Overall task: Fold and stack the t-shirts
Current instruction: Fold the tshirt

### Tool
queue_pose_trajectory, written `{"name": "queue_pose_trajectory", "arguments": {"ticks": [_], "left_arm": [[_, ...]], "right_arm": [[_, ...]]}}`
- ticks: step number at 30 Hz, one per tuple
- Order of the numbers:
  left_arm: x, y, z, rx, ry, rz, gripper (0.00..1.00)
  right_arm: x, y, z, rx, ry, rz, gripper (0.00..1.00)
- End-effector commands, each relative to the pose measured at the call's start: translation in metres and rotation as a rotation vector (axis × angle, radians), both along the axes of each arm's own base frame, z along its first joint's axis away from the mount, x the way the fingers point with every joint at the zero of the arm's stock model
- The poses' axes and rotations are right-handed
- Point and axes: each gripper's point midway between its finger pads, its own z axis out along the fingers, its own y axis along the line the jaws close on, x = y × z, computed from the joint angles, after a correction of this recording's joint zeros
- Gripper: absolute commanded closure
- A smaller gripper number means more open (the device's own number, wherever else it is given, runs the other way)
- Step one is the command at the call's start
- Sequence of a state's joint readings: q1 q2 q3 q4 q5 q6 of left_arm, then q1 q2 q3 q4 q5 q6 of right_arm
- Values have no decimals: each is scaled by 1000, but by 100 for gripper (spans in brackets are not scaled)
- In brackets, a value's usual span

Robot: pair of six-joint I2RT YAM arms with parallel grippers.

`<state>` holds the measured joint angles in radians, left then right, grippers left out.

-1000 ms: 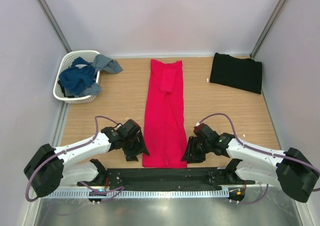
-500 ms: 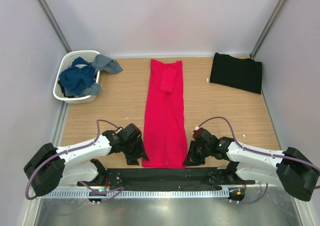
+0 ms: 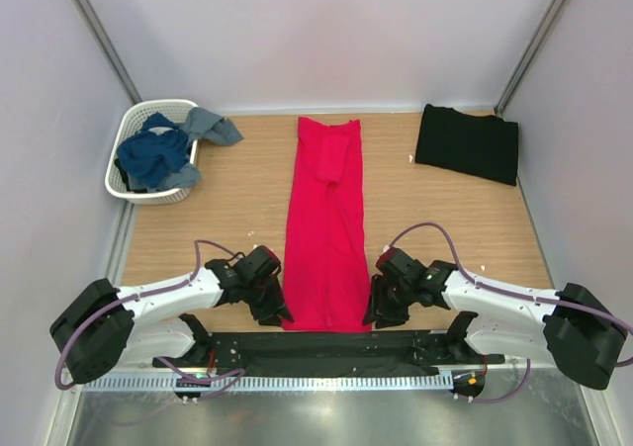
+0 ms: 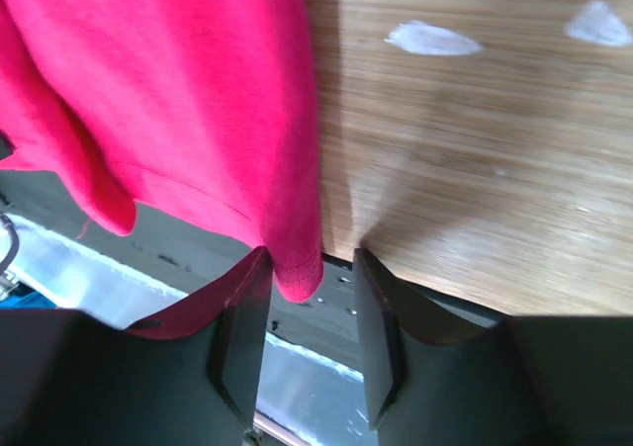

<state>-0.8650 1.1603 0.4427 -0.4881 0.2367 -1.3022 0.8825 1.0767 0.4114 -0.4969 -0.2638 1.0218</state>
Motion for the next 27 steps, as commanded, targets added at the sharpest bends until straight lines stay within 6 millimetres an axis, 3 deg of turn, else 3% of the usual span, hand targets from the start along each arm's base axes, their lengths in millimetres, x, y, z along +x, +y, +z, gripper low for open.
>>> {"name": "queue_pose_trajectory", "arguments": {"ticks": [1, 9, 12, 16, 17, 22, 27], "left_arm": [[-5, 12, -17, 62, 9, -4, 69], [-7, 16, -22, 84, 19, -7, 88], [-9, 17, -22, 94, 27, -20, 99], [-14, 22, -20, 108, 41, -36, 100], [-18, 25, -19, 113, 47, -40, 100], [-25, 26, -14, 91, 60, -60, 100], [-21, 20, 8, 92, 43, -127, 100]], "right_arm": [[1, -10, 0, -62, -22, 5, 57], [8, -9, -2, -71, -48, 4, 65], [11, -2, -1, -37, -58, 1, 74], [7, 2, -2, -6, -37, 10, 88], [4, 3, -4, 2, -28, 6, 97], [-15, -1, -7, 26, 19, 7, 98], [-9, 16, 19, 113, -6, 11, 99]]}}
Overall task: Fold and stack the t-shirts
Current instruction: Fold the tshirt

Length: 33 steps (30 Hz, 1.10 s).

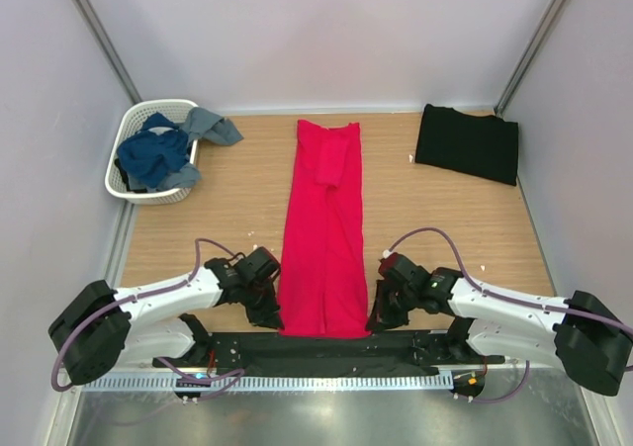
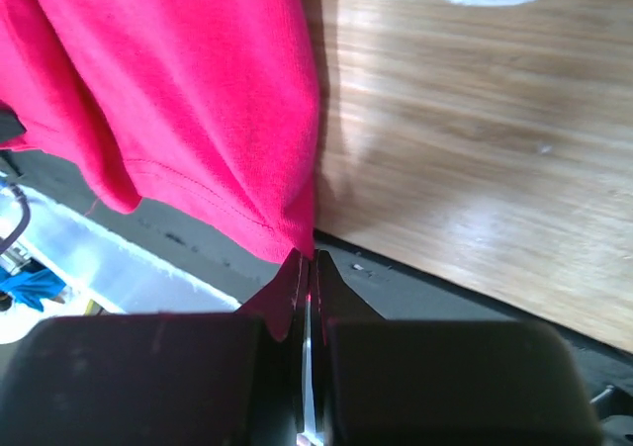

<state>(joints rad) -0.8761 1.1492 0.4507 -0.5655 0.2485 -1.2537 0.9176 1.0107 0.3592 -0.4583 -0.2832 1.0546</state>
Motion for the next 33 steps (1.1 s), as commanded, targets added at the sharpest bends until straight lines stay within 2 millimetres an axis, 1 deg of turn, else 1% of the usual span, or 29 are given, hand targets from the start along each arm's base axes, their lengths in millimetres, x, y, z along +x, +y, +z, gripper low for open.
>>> {"name": "queue_pose_trajectory", "arguments": {"ticks": [1, 3, 4, 5, 7, 8, 10, 11, 12, 13, 14, 15, 16, 17, 18, 19, 21, 22, 23, 24, 25, 26, 27, 28, 29, 30, 31, 32, 33], "left_arm": [[-3, 7, 17, 56, 3, -74, 100], [3, 5, 27, 63, -19, -104, 100], [7, 1, 38, 67, -30, -113, 100], [12, 1, 42, 78, -52, -125, 100], [18, 3, 52, 108, -74, -138, 100], [32, -1, 65, 110, -121, -130, 100], [42, 3, 75, 142, -145, -155, 100], [58, 1, 85, 148, -176, -140, 100], [65, 3, 87, 155, -190, -159, 100], [71, 3, 90, 158, -198, -162, 100], [80, 2, 96, 154, -213, -156, 100], [95, 2, 100, 156, -221, -135, 100], [102, 2, 104, 155, -232, -147, 100], [111, 4, 106, 160, -233, -133, 100], [118, 4, 105, 173, -228, -139, 100], [130, 1, 114, 166, -266, -156, 100], [149, 2, 112, 168, -260, -145, 100], [162, -4, 119, 140, -285, -141, 100], [174, -1, 121, 138, -294, -131, 100], [182, -2, 120, 133, -295, -128, 100], [196, -8, 120, 121, -299, -128, 100], [206, -6, 118, 123, -301, -125, 100], [213, -7, 118, 123, -303, -126, 100], [221, -10, 110, 126, -283, -128, 100], [233, -13, 115, 105, -300, -124, 100], [240, -16, 116, 95, -311, -122, 100], [247, -18, 108, 100, -296, -120, 100], [258, -21, 114, 88, -320, -116, 100], [263, -22, 111, 93, -316, -116, 100]], "right_arm": [[3, 15, 22, 66, -2, -1, 99], [9, 25, 33, 88, -9, 4, 98], [10, 27, 36, 86, -11, 12, 99], [15, 33, 46, 103, -28, 19, 99], [20, 35, 51, 82, -54, 53, 99], [30, 43, 67, 100, -95, 64, 99], [42, 38, 72, 47, -137, 83, 99], [54, 44, 87, 58, -176, 81, 99], [62, 42, 92, 44, -196, 73, 99], [70, 36, 91, -3, -206, 61, 99], [89, 34, 105, 3, -256, 47, 99], [98, 30, 107, -7, -272, 33, 99], [107, 26, 111, -8, -285, 15, 99], [123, 20, 118, -4, -312, -11, 99], [132, 17, 121, -5, -325, -21, 99], [139, 16, 123, -11, -340, -23, 99], [162, 14, 126, -48, -390, 1, 99], [171, 13, 126, -67, -408, 11, 99], [186, 13, 130, -80, -434, 5, 99], [195, 14, 118, -100, -406, 9, 99], [213, 8, 115, -100, -411, -18, 99], [224, 10, 118, -80, -416, -31, 99], [231, 12, 110, -62, -386, -31, 99], [245, 8, 112, -53, -401, -57, 99], [256, 10, 120, -40, -426, -60, 99], [263, 10, 113, -53, -417, -58, 99], [272, 6, 113, -63, -430, -55, 99], [281, 7, 117, -59, -447, -55, 99], [285, 8, 115, -55, -441, -49, 99]]}}
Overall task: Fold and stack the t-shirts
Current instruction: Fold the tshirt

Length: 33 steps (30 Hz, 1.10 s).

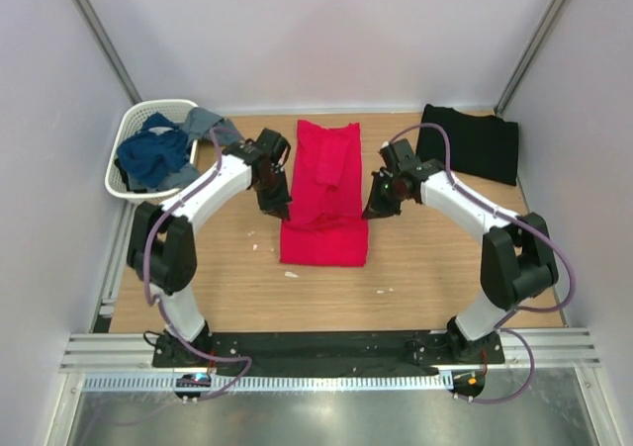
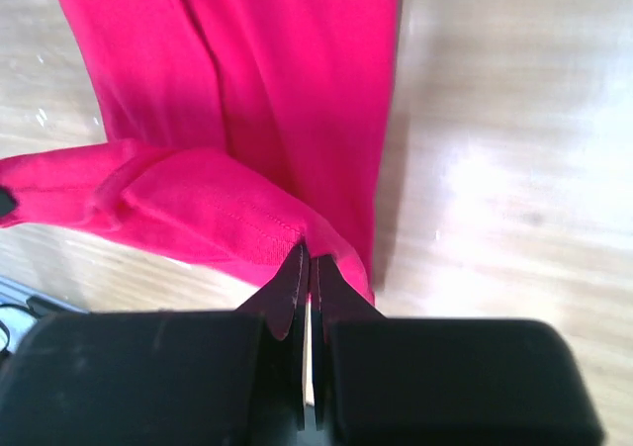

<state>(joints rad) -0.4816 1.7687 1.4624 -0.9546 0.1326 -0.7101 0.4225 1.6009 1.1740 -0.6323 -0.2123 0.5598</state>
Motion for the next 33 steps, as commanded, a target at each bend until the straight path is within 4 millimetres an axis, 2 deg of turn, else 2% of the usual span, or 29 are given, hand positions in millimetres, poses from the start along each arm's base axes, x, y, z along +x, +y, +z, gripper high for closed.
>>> {"name": "queue_pose_trajectory", "arguments": {"ticks": [1, 2, 4, 5, 8, 13, 15, 22, 26, 33], "left_arm": [[28, -12, 12, -48, -62, -41, 100], [35, -11, 4, -42, -46, -36, 100], [46, -13, 6, -46, -60, -40, 100], [51, -12, 0, -37, -48, -35, 100], [66, -7, -2, -33, -58, -21, 100], [83, -7, -11, -65, -48, -10, 100], [86, -7, -18, -62, -37, -12, 100], [98, -7, -23, -71, -48, -24, 100], [103, -8, -18, -86, -72, -28, 100], [113, -10, -26, -89, -79, -53, 100]], "right_arm": [[35, 13, 21, 42, -110, 70, 99], [43, 12, 20, 43, -112, 67, 99], [50, 17, 10, 66, -92, 72, 99], [56, 20, 11, 77, -98, 73, 99], [69, 23, 7, 74, -98, 78, 99], [88, 21, 6, 92, -104, 79, 99], [92, 20, -1, 85, -94, 84, 99], [106, 14, -2, 81, -105, 73, 99], [111, 14, -1, 72, -116, 64, 99], [119, 8, -14, 33, -110, 50, 99]]}}
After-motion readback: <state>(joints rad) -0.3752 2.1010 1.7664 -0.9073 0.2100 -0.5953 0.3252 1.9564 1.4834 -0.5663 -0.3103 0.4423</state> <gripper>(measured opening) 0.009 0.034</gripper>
